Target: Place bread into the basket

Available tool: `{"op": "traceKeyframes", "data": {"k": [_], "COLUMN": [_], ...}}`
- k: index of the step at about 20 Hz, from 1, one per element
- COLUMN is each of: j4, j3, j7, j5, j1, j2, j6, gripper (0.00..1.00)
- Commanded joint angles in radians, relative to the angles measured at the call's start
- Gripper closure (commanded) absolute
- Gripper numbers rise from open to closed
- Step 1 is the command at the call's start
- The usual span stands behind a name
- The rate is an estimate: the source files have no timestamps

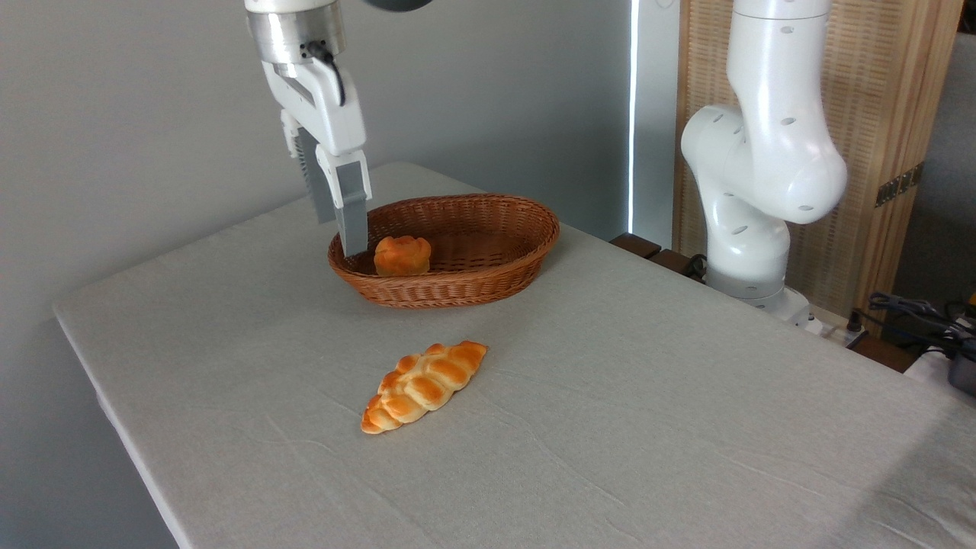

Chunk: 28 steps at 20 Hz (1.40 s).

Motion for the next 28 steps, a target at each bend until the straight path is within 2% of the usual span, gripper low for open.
{"op": "traceKeyframes", "data": {"k": [1,3,4,7,15,17,20,21,23,28], "j4": [0.066,0.089,0.108,0.148,0.154,0.154,0.155,0.158,0.168,0.192], "j3": [-0.024,-0.079,-0.084,-0.076,-0.103,-0.084,-0.058,-0.035,0.025,0.052], "j7": [-0.011,-0.010,-0.005,0.011,0.004,0.011,0.013,0.013,0.015,0.028], "j5": [-0.002,-0.004,-0.004,-0.004,0.000,0.001,0.003,0.001,0.001,0.001], "j1": [0.149,0.250,0.281,0.298,0.288,0.257,0.228,0.225,0.183,0.182], "j2": [0.020,0.020,0.020,0.025,0.066,0.066,0.066,0.067,0.066,0.063], "j6": [-0.028,-0.054,-0.082,-0.154,-0.163,-0.200,-0.195,-0.195,-0.194,-0.194], "gripper": [0.00,0.00,0.00,0.00,0.00,0.00,0.00,0.00,0.00,0.00]}}
